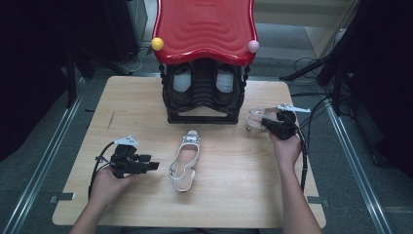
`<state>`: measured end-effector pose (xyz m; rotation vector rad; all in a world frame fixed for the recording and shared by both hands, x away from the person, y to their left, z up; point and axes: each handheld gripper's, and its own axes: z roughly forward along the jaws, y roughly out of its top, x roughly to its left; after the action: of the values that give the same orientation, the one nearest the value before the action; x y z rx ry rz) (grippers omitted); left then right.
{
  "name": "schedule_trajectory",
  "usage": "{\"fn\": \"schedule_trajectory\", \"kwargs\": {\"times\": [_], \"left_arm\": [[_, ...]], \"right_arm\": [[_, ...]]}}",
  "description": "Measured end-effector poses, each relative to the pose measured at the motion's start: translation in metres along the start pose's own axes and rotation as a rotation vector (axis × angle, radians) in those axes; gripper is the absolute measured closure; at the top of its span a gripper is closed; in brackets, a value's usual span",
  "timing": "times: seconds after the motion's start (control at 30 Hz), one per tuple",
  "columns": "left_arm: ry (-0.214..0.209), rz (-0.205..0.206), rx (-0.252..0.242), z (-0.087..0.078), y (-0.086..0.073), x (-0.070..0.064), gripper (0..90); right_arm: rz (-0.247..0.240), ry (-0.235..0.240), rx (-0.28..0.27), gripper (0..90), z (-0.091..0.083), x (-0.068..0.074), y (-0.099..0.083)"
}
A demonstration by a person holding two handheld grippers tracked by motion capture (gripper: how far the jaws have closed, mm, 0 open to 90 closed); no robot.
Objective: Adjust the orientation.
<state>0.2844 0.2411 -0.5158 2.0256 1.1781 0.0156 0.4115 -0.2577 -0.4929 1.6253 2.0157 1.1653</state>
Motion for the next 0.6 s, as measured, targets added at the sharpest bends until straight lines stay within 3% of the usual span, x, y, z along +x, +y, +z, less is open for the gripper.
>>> {"fn": "schedule_trajectory", "kwargs": {"times": [0.23,0.6], "left_arm": [[-0.027,-0.029,-0.021,0.002,0.006,0.009,45.4],[-0.041,0.005,0.008,0.013,0.016,0.006,45.7]], "right_arm": [[0.011,-0.029,0.006,90.0,-0.009,-0.006,-0.007],[0.028,-0.061,0.005,90.0,-0.024,-0.017,-0.016]]}}
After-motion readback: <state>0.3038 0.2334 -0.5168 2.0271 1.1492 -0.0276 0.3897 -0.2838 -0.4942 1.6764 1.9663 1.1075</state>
